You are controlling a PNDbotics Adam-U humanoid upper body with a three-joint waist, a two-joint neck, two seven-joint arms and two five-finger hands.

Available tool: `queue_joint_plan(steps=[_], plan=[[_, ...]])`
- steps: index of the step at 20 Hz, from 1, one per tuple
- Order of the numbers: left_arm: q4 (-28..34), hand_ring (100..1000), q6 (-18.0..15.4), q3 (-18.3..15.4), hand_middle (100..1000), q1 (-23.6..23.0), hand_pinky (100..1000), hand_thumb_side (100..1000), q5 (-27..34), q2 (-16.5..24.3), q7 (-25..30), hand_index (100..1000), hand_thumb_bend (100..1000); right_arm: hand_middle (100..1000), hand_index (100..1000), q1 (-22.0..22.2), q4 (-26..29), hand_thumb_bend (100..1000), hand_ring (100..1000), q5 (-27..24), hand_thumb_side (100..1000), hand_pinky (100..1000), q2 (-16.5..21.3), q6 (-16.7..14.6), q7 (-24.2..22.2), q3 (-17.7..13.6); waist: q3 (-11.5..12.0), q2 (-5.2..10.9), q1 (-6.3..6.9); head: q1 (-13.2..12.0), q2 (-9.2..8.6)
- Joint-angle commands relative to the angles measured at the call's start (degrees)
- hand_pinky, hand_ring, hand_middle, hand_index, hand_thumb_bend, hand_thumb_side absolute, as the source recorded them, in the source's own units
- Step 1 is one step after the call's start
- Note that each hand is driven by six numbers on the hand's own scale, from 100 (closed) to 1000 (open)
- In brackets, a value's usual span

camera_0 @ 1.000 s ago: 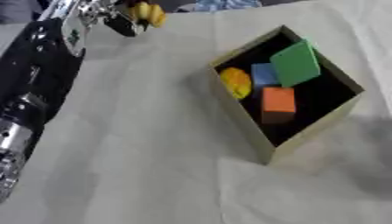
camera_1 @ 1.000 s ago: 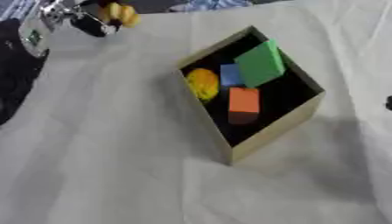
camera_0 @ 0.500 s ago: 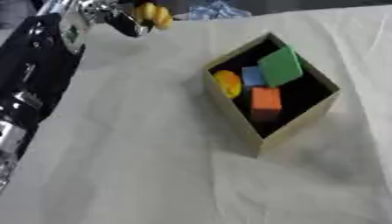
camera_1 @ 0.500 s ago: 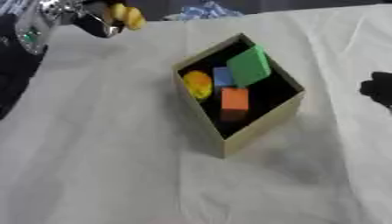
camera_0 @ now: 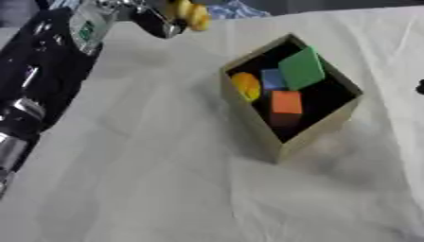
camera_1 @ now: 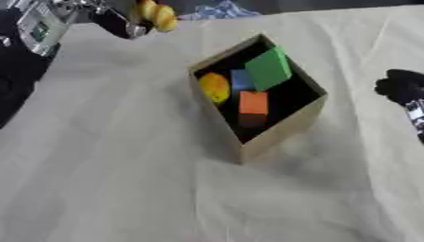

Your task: Pick up objects on the table and place them in the box.

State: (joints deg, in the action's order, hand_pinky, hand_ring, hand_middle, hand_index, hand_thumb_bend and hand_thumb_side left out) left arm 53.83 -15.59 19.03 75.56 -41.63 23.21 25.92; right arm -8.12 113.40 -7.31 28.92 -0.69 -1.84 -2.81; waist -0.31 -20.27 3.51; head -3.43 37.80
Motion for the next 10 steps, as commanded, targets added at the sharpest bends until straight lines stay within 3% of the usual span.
queue_joint_plan(steps=[1,8,10], plan=[[3.25,595,0.96,1.18,485,0.80,734,114,2.34,-0.98,1.10,673,114,744,840,-0.79,1.19,100,825,-0.62,701,932,0.75,-0.02,-0.35,-0.10,0.17,1.64,-0.23,-0.30,0.27],[3.92,600,1.42,2.78,494,0.16,734,128,1.59,-7.20,2.06,682,139,744,840,-1.36,1.19,100,825,-1.01,700,933,0.77,0.19,-0.78,0.20,0.18,1.82,0.11,-0.79,0.71],[3.69,611,0.68,3.28,510,0.20,743,124,-0.20,-8.32,1.76,695,197,744,840,-1.42,1.19,100,825,-1.06,699,933,0.79,0.24,-0.82,0.21,0.06,1.87,0.23,-0.73,0.88]])
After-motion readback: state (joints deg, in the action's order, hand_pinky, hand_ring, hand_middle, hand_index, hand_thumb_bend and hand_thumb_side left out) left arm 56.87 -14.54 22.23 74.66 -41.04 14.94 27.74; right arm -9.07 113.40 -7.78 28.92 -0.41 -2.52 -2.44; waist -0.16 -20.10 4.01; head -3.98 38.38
